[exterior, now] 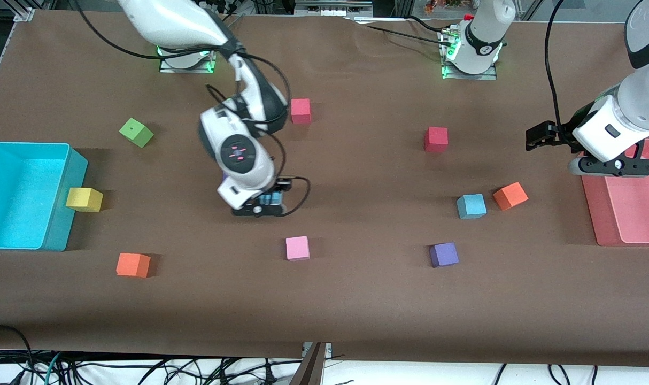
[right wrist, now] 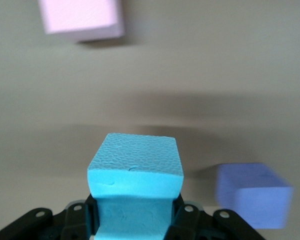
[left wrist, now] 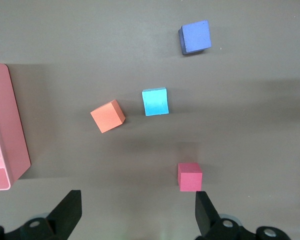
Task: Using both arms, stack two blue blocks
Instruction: 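Lift the light blue cube with the right gripper toward the table middle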
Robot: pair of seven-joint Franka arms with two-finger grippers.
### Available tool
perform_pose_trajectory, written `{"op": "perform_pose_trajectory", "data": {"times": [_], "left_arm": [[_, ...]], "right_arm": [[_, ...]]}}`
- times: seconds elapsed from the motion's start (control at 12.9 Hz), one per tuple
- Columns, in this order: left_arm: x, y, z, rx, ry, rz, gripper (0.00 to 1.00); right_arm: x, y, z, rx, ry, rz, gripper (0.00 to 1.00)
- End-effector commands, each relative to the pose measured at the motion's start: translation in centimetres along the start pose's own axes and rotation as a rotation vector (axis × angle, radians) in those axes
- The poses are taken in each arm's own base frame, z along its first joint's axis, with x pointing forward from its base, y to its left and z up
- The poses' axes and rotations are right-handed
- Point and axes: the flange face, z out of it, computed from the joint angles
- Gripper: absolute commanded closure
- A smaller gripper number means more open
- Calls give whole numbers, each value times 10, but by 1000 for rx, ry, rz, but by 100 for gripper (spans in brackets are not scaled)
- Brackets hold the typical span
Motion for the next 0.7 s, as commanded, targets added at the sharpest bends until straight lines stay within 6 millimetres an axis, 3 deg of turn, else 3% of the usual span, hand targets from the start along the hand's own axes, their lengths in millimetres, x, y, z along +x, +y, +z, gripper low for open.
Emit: {"op": "perform_pose_trajectory", "data": {"times": [0.0,0.23,0.39,0.62], "left_arm": [[1,0,-6,0,-2,3,0],[1,0,-6,0,-4,3,0],[1,0,-6,0,-1,4,0],[1,0,-6,0,-2,3,0]], "right_arm": [[3,-41,8,77,-21,38,100],[-22,-97,30,128,-26,29,100],[-28,-114,57,143,-4,36,100],[-40,-130,70,143,-1,14,100]]}}
